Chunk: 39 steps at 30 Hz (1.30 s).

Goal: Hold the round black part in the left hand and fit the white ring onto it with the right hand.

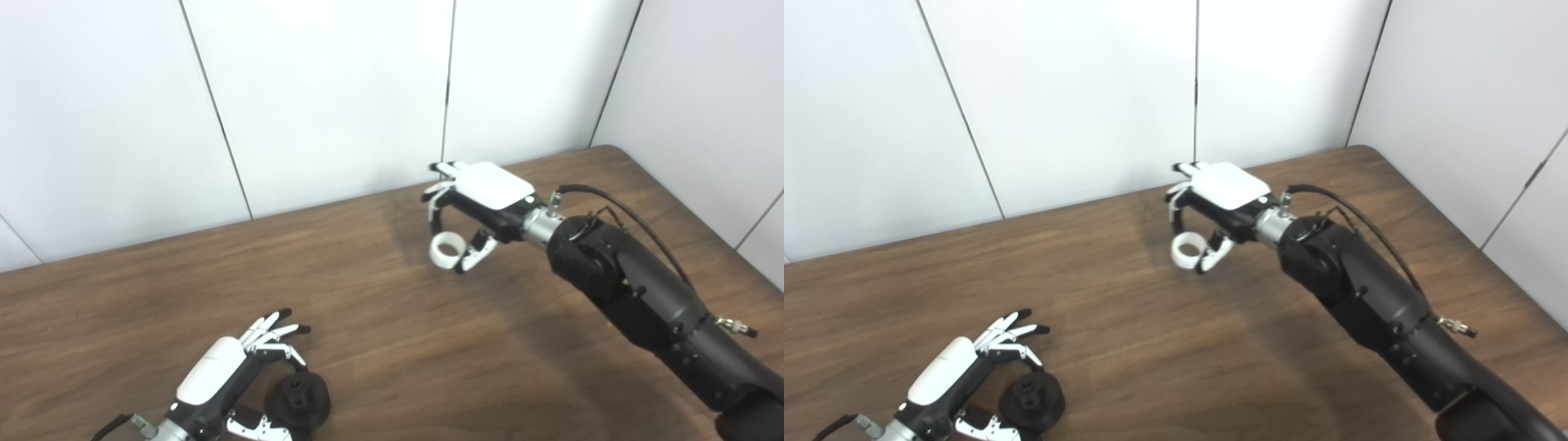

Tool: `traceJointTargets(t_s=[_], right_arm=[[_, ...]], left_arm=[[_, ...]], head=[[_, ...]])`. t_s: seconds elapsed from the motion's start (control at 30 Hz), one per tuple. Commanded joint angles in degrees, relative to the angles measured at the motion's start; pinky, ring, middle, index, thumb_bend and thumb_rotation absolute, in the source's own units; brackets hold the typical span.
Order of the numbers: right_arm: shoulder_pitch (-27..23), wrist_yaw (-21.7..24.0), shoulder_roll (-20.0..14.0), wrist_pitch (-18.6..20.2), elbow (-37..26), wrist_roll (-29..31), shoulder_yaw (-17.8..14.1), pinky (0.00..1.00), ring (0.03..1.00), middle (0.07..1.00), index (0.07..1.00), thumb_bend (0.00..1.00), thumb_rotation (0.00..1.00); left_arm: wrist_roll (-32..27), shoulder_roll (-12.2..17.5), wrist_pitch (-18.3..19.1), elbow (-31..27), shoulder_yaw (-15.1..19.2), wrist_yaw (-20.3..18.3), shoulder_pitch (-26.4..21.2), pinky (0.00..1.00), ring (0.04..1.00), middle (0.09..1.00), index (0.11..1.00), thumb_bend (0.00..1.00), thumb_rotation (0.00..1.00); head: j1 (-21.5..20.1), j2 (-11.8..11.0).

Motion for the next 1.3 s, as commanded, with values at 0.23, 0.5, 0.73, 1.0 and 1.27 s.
traceJointTargets(t_s=[0.23, 0.5, 0.73, 1.0, 1.27], right_arm=[[-2.8, 5.1, 3.6, -3.2, -9.8, 2.9, 1.2, 1.0, 1.0, 0.813, 0.482, 0.53, 0.14], [-2.1, 10.9, 7.6, -3.5, -15.1, 4.8, 3.2, 1.0, 1.0, 0.825, 0.482, 0.53, 0.14], [-0.4, 13.6, 10.8, -3.6, -16.7, 7.3, 4.7, 1.0, 1.0, 0.824, 0.481, 0.53, 0.14], [0.8, 14.2, 14.0, -4.8, -15.9, 8.5, 6.8, 1.0, 1.0, 0.821, 0.482, 0.53, 0.14], [2.2, 13.6, 14.8, -6.2, -14.4, 8.5, 7.0, 1.0, 1.0, 0.817, 0.482, 0.53, 0.14]], left_arm=[[2.6, -1.3, 1.0, 5.0, -0.1, -1.2, -0.3, 1.0, 1.0, 0.882, 0.485, 0.52, 0.05], [5.3, -3.2, 2.8, 4.2, -0.3, -1.4, -0.3, 1.0, 1.0, 0.881, 0.485, 0.52, 0.05], [7.0, -5.0, 4.8, 3.0, -0.7, -2.4, -0.6, 1.0, 1.0, 0.89, 0.485, 0.52, 0.05], [8.1, -6.0, 7.0, 1.0, -1.5, -3.0, -0.5, 1.0, 1.0, 0.897, 0.486, 0.52, 0.05], [8.8, -6.3, 9.5, -2.0, -2.4, -3.7, 0.1, 1.0, 1.0, 0.895, 0.486, 0.52, 0.06]], head=[[2.0, 0.2], [5.3, 1.0], [8.8, 2.3], [12.6, 3.5], [14.6, 4.4]])
